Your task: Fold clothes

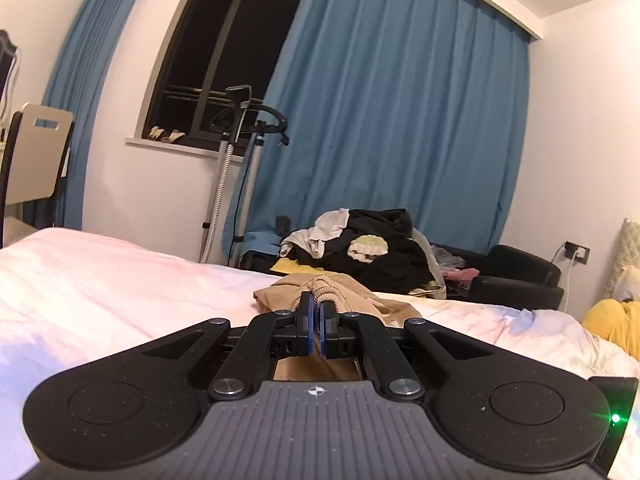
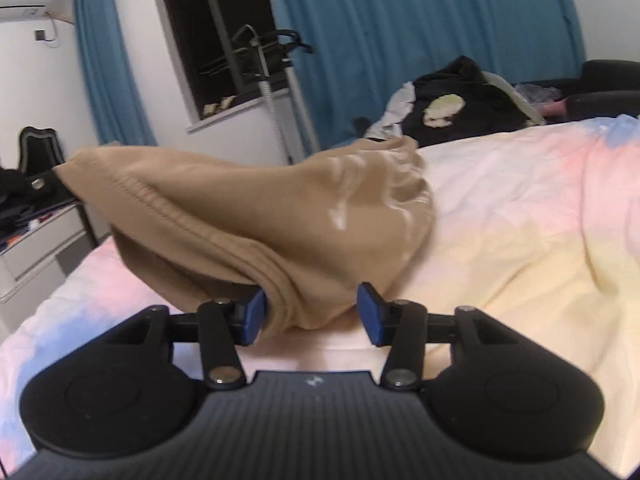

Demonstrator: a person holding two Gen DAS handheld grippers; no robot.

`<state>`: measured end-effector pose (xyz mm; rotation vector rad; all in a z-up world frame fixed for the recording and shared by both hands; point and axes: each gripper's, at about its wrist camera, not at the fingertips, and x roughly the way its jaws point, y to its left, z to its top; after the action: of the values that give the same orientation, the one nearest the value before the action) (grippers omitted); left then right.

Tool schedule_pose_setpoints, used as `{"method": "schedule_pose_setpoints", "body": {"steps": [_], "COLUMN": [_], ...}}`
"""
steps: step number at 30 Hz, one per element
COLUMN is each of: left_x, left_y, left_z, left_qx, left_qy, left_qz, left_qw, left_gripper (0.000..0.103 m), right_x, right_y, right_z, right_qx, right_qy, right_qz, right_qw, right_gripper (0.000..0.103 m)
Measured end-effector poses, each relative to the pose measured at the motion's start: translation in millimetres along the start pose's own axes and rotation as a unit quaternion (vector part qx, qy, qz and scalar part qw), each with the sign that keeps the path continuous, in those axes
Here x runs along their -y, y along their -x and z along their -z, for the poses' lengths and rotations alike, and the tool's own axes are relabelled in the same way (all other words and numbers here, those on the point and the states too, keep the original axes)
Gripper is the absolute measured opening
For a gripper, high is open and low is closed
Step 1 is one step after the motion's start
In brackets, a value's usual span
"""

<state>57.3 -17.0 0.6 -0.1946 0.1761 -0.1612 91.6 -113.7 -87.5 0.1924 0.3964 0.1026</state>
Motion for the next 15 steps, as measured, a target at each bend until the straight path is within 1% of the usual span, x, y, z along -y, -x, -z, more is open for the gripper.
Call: {"method": "schedule_pose_setpoints", "body": {"steps": [3,5,7,9,11,15], "left_x": [-0.9,-1.7,-2.5,-1.7,-3.0,-4.7], "left_y": [0.0,1.0,1.4,2.0,3.3,6.9], "left_z": [-0.8,-2.3,-4.2,-6.0,-7.6,-10.3], "left_qx": [0.003,0.008,0.013,0.014,0.012,0.005], "left_qy": [0.002,-0.001,-0.007,-0.019,-0.014,-0.003], "left_qz": [-0.005,-0.01,-0.014,-0.005,0.012,0.059], "left_qw": [1.0,0.9999,0.9998,0.9997,0.9998,0.9983], "left_gripper": [0.004,0.004,0.004,0.004,0.004,0.004], "right_x": [-5.0,-4.9,0.1,6.5,11.2,0.5], "right_y": [4.4,14.8,24.7,28.9,30.5,31.5], "right_z": [-0.8,-0.9,-4.3,-9.9,-15.4,-16.0], "right_qx": [0.014,0.044,0.065,0.073,0.075,0.076], "right_qy": [0.016,0.02,-0.003,-0.031,-0.051,-0.022], "right_qz": [0.021,0.035,0.029,0.003,-0.029,-0.071], "right_qw": [1.0,0.998,0.997,0.997,0.995,0.994], "right_gripper": [0.052,0.052,0.052,0.052,0.053,0.053]}}
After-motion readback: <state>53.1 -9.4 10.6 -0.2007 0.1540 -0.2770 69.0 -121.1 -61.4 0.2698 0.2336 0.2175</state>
